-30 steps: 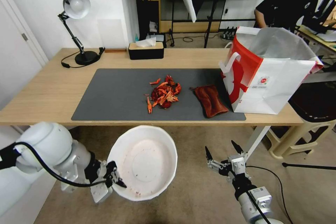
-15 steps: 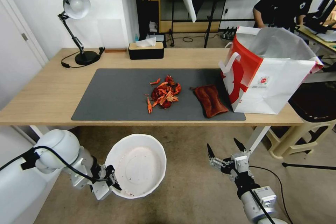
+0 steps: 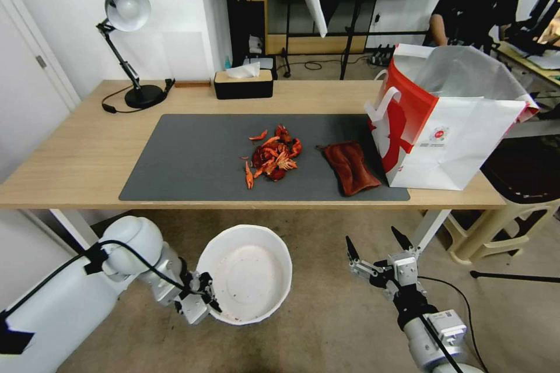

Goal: Sweep shrimp from table into container with towel, then put container into takeout bag.

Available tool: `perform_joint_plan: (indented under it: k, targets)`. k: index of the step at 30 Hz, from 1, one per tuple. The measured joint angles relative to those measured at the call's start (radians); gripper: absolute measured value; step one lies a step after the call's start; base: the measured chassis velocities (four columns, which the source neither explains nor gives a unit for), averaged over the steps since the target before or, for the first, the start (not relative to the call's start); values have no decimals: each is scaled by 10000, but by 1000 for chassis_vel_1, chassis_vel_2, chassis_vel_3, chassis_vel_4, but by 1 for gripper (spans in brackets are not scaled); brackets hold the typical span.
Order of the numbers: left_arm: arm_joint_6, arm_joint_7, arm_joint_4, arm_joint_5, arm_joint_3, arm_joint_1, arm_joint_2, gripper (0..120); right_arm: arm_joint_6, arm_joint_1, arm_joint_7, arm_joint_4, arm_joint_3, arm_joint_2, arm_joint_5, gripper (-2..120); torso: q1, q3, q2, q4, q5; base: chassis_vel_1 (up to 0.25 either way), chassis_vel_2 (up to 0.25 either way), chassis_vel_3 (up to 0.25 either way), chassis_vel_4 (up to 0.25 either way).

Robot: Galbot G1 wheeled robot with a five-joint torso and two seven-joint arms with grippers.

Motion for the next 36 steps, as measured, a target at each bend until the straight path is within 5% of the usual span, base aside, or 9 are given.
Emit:
perform_joint_plan:
  k: [8, 23, 36]
  targets:
    - [358, -211, 787, -58, 941, -1341, -454, 0, 28, -58, -5, 146, 30, -10, 34, 100, 1, 0, -1, 0, -1, 0, 0, 0, 0]
    - [627, -272, 1579, -265, 1890, -3038, -969, 0, 32, -5, -4, 61, 15, 17, 107, 100, 2, 0, -1, 0, 0, 0, 0, 0, 0]
    - [595, -269, 1949, -276, 2523, -3851, -1141, 0, -155, 198, 9, -8, 21, -50, 493, 100, 1, 0, -1, 0, -1, 0, 0, 0, 0]
